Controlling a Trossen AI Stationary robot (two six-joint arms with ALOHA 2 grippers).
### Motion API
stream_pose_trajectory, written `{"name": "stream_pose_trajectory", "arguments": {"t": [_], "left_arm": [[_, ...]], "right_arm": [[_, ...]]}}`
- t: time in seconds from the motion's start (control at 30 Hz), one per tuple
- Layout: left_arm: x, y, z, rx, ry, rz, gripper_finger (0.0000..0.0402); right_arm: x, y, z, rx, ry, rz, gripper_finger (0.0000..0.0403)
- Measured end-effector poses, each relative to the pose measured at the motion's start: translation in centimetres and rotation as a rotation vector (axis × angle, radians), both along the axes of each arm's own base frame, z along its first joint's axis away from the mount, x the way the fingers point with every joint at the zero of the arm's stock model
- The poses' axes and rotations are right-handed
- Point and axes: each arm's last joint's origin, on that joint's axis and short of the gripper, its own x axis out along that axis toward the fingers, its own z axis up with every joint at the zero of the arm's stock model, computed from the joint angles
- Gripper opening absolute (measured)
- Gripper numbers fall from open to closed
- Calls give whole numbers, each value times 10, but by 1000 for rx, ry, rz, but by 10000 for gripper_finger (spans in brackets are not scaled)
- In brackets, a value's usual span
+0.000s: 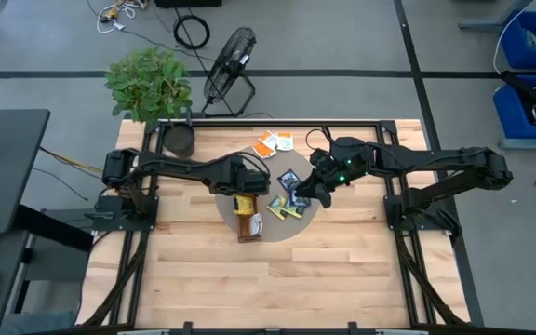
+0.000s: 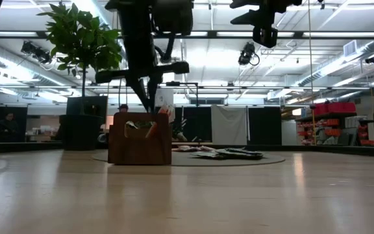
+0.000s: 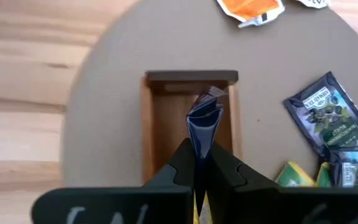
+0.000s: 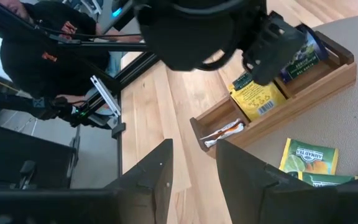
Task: Pick & Place Tea
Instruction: Put the violet tea bag into the top section of the wooden organizer
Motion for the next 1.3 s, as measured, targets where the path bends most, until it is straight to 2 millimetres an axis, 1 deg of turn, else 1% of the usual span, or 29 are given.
{"name": "stream_pose_trajectory", "arguments": {"t": [0.13,0.23,0.37,0.53,0.7,1.1,1.3], "left_arm": [[3,0,-3,-2,-10,7,16],[2,1,-5,-3,10,10,16],[0,2,-12,-6,59,13,16],[2,2,-15,-14,60,27,22],[1,2,-16,-16,67,34,51],[-1,2,-16,-16,93,34,136],[-2,6,-16,-17,94,47,165]], "right_arm": [[0,0,0,0,0,0,130],[0,0,0,0,0,0,130],[0,0,0,0,0,0,130],[0,0,0,0,0,0,130],[0,0,0,-3,1,2,130],[0,0,-1,-1,9,2,130],[0,0,-1,0,9,1,130]]}}
